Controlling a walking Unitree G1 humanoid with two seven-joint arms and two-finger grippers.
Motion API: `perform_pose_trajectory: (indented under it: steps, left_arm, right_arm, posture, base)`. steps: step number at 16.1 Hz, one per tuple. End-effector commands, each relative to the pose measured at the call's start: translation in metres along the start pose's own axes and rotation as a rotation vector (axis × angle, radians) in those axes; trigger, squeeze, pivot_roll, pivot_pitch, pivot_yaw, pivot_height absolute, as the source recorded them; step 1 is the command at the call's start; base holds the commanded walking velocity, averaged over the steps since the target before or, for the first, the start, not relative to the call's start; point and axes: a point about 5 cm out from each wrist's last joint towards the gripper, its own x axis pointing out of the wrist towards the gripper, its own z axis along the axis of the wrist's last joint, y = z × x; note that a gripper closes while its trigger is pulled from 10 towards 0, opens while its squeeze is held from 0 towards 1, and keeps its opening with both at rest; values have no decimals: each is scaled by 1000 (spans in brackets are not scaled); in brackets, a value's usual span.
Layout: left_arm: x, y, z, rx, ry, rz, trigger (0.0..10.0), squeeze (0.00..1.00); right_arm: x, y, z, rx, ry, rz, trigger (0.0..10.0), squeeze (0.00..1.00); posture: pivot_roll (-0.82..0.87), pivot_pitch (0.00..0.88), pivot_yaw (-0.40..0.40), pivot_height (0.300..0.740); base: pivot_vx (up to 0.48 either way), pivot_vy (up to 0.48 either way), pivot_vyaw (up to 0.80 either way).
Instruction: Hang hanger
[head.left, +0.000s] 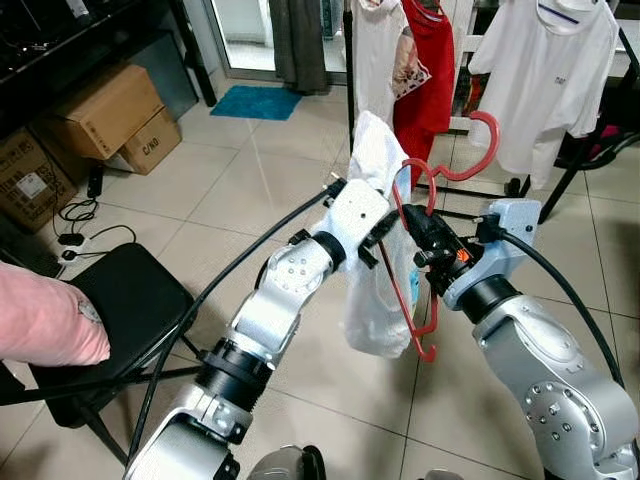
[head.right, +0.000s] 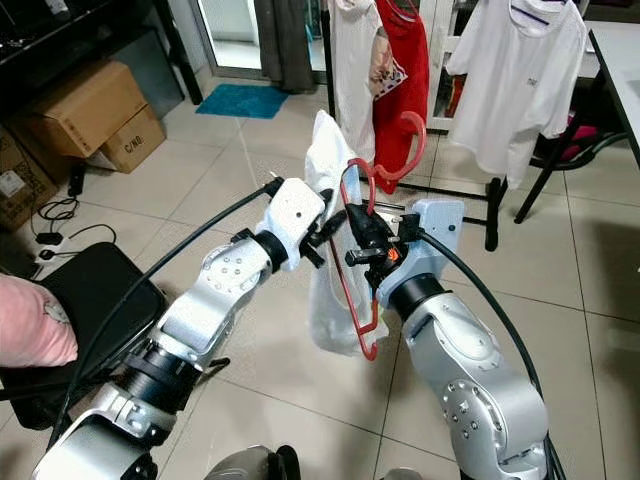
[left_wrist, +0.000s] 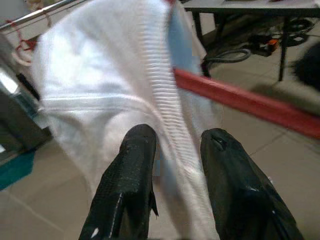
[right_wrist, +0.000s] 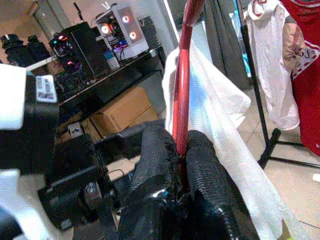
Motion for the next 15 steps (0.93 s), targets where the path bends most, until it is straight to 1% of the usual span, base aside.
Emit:
perform_pose_trajectory:
  steps: [1, 2, 3, 5, 8, 12, 15]
  left_arm:
    - [1, 10, 2, 19, 9, 44, 10000, 0]
    - [1, 13, 2, 19, 8, 61, 2667, 0]
    - [1, 15, 3, 16, 8, 69, 0, 0]
    - [1, 16, 2, 16, 7, 71, 0, 0]
    - [1, 15, 2, 6, 5, 67, 0, 0]
    - [2, 13, 1, 5, 2, 46, 0, 0]
    - [1, 13, 0, -14, 6, 48, 0, 0]
  right_arm:
    - [1, 9, 10, -15, -43, 46, 10000, 0]
    - [1, 9, 10, -13, -41, 48, 10000, 0]
    - [1, 9, 10, -14, -40, 47, 10000, 0]
    - [1, 9, 10, -17, -41, 46, 10000, 0]
    - [1, 7, 10, -45, -49, 31, 10000, 0]
    - [0, 5, 9, -52, -42, 13, 10000, 0]
    - [-1, 5, 7, -24, -37, 10, 10000, 0]
  posture:
    - [-134, 50, 132, 740]
    - [-133, 51, 129, 740]
    - [-133, 51, 129, 740]
    - [-133, 51, 129, 740]
    - [-131, 51, 132, 740]
    - [-133, 52, 136, 740]
    - [-135, 54, 132, 740]
  base:
    - [0, 0, 0]
    - [0, 0, 0]
    - [0, 0, 0]
    - [0, 0, 0]
    - [0, 0, 0]
    - [0, 0, 0]
    - [0, 0, 0]
